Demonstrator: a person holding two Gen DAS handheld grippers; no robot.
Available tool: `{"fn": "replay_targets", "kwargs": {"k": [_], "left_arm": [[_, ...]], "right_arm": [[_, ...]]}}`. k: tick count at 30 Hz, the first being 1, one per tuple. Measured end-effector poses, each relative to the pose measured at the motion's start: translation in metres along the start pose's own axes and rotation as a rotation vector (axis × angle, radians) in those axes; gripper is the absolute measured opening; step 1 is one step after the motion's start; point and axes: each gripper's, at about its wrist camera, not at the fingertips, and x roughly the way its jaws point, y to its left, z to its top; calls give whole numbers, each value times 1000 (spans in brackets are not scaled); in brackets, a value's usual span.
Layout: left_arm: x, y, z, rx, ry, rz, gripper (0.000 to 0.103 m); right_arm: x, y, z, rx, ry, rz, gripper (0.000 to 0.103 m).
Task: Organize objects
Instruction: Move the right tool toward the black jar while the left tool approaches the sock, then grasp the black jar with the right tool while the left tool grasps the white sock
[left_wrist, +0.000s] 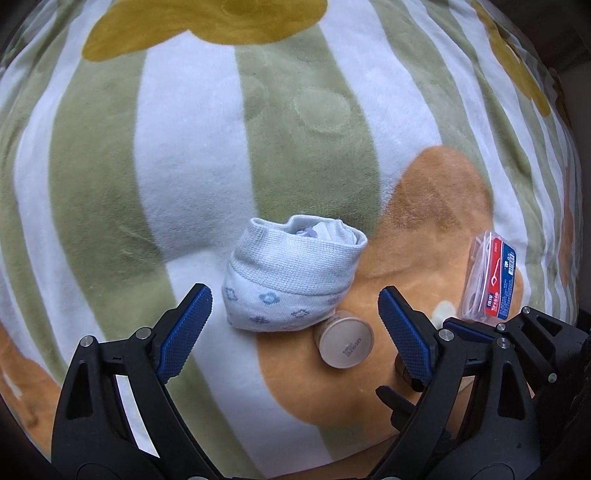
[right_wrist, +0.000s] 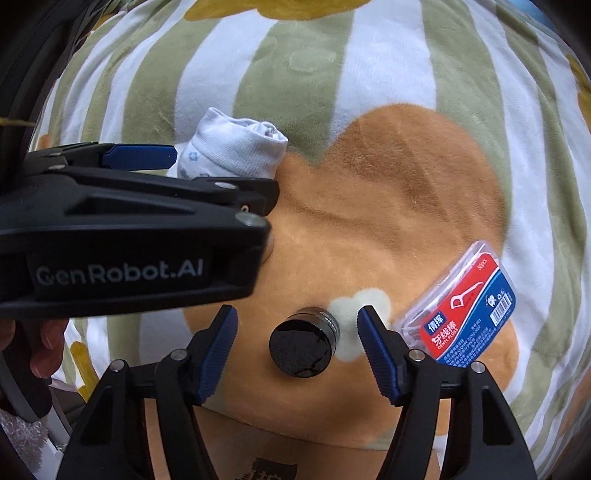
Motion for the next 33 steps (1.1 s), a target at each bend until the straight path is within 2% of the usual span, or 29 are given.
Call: {"fn": "replay_targets", "kwargs": {"k": [4, 8, 12, 21, 33], "left_arm": [[8, 0, -1, -3, 15, -1, 82], [10, 1, -1, -13, 10, 1, 82], [12, 2, -1, -21, 12, -4, 71], [12, -2, -5, -9, 0, -4, 67], [7, -8, -10, -20, -10, -8, 64]], "right_arm": [[7, -1, 0, 1, 14, -1, 59], [12, -2, 1, 2, 22, 2, 58], [14, -2, 2, -3, 25, -5, 55], [12, -7, 2, -10, 22, -26, 36], [4, -9, 2, -23, 4, -17, 33]]}}
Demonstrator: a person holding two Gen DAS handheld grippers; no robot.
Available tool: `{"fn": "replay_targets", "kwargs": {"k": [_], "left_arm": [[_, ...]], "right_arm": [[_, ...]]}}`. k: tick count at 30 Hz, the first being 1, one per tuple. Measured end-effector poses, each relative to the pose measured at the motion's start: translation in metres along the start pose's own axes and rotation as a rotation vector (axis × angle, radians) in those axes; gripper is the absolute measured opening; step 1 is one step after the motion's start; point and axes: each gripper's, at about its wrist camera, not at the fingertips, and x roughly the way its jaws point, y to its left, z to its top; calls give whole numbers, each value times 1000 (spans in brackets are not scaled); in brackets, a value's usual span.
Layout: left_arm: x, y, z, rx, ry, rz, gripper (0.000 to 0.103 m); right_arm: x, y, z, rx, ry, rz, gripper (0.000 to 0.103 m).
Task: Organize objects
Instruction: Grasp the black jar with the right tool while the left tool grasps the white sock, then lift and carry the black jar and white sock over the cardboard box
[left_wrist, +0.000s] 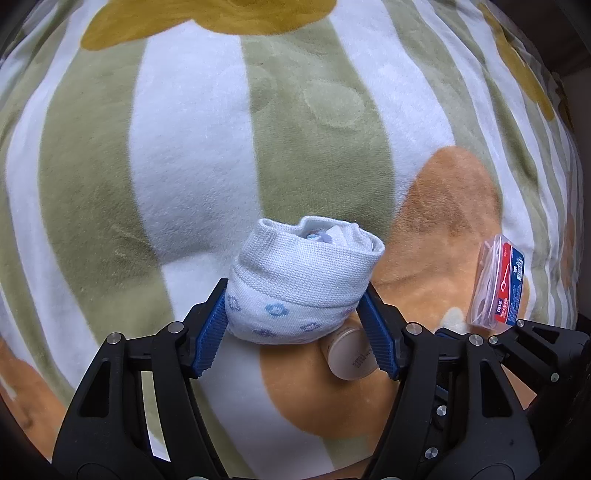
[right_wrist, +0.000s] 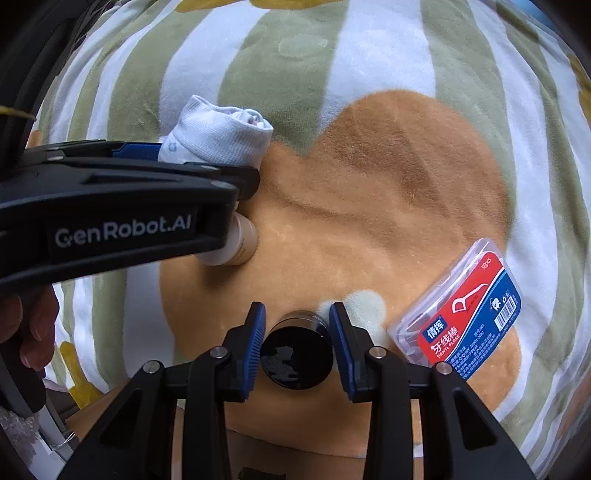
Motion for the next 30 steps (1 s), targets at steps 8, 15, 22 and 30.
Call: {"fn": "replay_targets", "kwargs": {"k": [8, 15, 22, 30], "left_arm": [[-15, -6, -5, -3, -27, -4, 63], [-36, -11, -12, -10, -59, -5, 63], [-63, 2, -2, -20, -100, -5, 63], [-110, 6, -38, -44, -155, -5, 63]], "right_arm": [[-12, 0, 5, -14, -23, 12, 33], [-29, 0, 5, -35, -49, 13, 33], [-54, -4, 2, -37, -80, 16, 33], [-90, -8, -21, -30, -119, 39, 33]]}}
